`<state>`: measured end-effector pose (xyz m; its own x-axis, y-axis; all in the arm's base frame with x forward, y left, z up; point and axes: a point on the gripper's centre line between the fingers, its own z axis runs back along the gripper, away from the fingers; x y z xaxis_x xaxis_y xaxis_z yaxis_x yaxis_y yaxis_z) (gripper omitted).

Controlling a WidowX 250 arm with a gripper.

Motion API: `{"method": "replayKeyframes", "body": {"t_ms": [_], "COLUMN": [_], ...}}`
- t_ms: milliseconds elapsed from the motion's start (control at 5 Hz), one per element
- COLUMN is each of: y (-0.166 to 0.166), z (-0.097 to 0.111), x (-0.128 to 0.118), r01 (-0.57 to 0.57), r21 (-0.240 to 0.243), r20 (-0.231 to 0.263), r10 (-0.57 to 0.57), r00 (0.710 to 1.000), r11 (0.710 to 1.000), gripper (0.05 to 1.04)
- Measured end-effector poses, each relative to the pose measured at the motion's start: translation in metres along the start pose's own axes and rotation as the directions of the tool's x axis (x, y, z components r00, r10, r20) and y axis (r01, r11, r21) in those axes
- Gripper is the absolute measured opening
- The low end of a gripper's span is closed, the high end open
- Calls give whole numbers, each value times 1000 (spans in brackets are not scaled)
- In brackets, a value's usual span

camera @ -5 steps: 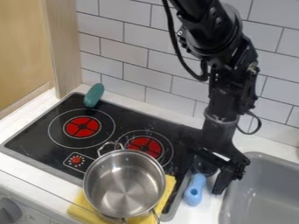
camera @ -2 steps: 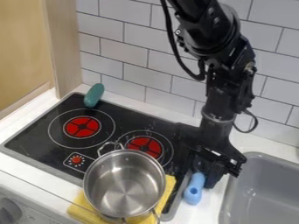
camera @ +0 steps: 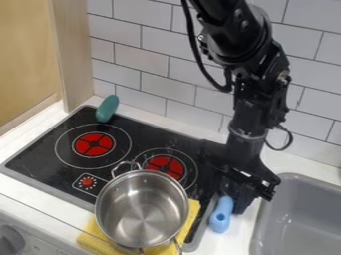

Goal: Put the spatula on the left burner

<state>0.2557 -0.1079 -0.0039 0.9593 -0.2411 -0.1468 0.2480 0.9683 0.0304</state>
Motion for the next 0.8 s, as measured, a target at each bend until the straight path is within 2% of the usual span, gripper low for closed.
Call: {"method": "replayKeyframes", "body": {"t_ms": [200,400,600,800], "y": [11,26,38,74], "z": [18,43,53,62], "x": [-2,9,14,13], "r01": [-58,-147,-200,-307], "r21": [-1,-39,-49,-14], "r20": [-5,59,74,51], "r10": [58,149,204,307], "r00": [998,987,976,950], "r11": [998,988,978,952], "gripper": [600,600,600,599]}}
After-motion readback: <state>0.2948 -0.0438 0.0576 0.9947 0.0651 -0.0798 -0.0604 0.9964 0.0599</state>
